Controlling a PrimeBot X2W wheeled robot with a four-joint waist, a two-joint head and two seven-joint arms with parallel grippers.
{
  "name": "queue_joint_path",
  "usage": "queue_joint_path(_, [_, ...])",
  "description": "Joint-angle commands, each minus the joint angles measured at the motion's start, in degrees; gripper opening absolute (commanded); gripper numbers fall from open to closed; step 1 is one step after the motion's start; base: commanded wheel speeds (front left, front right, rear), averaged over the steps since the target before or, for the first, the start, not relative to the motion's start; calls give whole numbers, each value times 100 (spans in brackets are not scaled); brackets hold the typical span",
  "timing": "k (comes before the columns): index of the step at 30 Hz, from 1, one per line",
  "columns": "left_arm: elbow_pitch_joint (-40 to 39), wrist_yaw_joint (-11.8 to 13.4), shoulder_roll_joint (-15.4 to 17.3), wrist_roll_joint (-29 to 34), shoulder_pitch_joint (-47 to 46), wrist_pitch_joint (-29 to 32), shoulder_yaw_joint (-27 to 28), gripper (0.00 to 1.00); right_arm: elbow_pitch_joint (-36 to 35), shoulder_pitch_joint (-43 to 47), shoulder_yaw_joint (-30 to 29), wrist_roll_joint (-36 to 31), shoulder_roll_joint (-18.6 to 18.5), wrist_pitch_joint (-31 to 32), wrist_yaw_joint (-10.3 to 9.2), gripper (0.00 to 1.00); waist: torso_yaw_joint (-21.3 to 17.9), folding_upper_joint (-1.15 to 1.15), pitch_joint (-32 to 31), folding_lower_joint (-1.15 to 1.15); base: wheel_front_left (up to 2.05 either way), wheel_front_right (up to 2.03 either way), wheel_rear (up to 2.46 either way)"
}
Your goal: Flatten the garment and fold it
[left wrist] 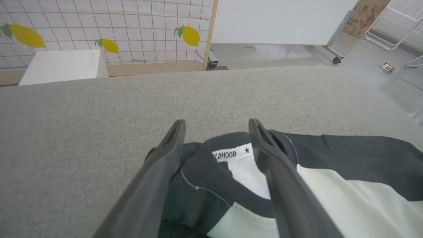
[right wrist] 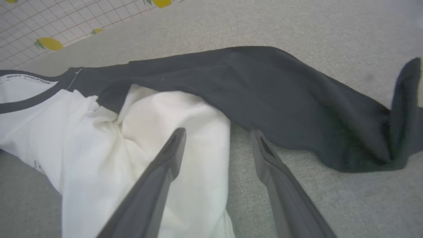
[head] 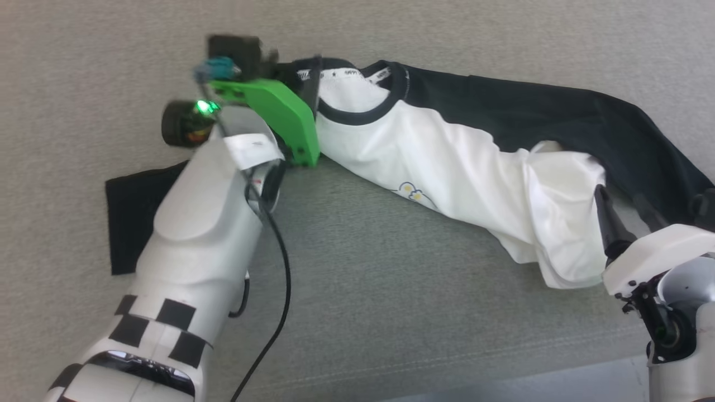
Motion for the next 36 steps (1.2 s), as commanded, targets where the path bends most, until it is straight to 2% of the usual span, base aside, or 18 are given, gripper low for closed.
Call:
queue_joint_path(1, [-85, -42, 43, -60, -51, -263, 88, 100, -75, 24, -16, -63, 4, 41, -8, 100, 333, 0, -271, -1, 0, 0, 0])
queue_joint_path(4, [-294, -56, 161, -92, 220, -712, 192, 100, -199, -24, -47, -164, 4, 191, -8, 100, 561, 0, -425, -1, 0, 0, 0])
queue_joint_path(9, [-832, 109, 393, -201, 1141, -1227, 430, 100, -283, -363, 11, -377, -58, 668, -8, 100, 898, 0, -547, -1, 0, 0, 0])
queue_joint_path(14, [-1487, 366, 490, -322, 2109, -1304, 577, 100, -31, -1051, 215, -623, -319, 1299, -8, 100, 1180, 0, -481, -1, 0, 0, 0])
queue_joint_path(19, [-2154, 574, 502, -414, 2758, -1220, 601, 100, 718, -2005, 526, -1132, -756, 1888, -8, 100, 1463, 0, -260, -1, 0, 0, 0])
queue_joint_path(26, [-2803, 683, 457, -374, 2970, -1105, 454, 100, 1723, -2843, 709, -1842, -1200, 2307, -8, 100, 1941, 0, 213, -1, 0, 0, 0])
queue_joint_path(30, [-3005, 726, 424, -350, 2931, -1101, 414, 100, 2170, -3005, 717, -2107, -1315, 2609, -8, 100, 2074, 0, 430, -1, 0, 0, 0])
queue_joint_path(36, [-3095, 744, 399, -350, 2889, -1118, 381, 100, 2477, -3045, 763, -2333, -1354, 2655, -8, 100, 2129, 0, 640, -1, 0, 0, 0])
